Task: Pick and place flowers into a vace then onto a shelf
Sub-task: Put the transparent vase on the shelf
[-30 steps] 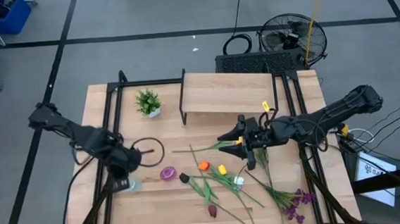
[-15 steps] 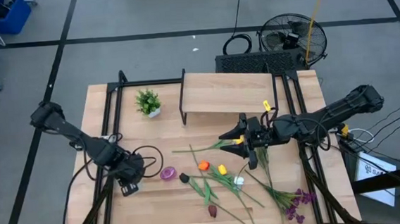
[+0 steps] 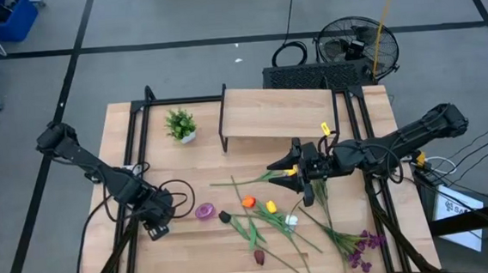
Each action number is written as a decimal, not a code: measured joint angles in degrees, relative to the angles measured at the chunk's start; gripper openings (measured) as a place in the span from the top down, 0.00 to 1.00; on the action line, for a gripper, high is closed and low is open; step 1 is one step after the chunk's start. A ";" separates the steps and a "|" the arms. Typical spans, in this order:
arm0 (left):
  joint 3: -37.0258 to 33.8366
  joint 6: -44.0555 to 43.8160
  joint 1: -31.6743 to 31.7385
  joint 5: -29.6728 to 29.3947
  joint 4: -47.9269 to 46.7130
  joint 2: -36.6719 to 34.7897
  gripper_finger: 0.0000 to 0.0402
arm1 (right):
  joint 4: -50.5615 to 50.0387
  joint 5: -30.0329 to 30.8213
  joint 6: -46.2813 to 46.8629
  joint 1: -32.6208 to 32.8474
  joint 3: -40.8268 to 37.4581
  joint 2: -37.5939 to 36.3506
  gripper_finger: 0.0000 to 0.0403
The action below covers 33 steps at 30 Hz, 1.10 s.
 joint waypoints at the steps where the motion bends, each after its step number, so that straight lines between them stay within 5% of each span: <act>1: -0.07 -0.60 -0.02 0.17 0.00 -0.34 0.80 | 0.01 0.00 0.00 0.00 0.00 0.00 0.58; 33: 0.09 -9.90 0.00 -3.31 -0.39 -2.03 0.80 | 0.00 0.00 -0.13 0.00 0.00 0.00 0.58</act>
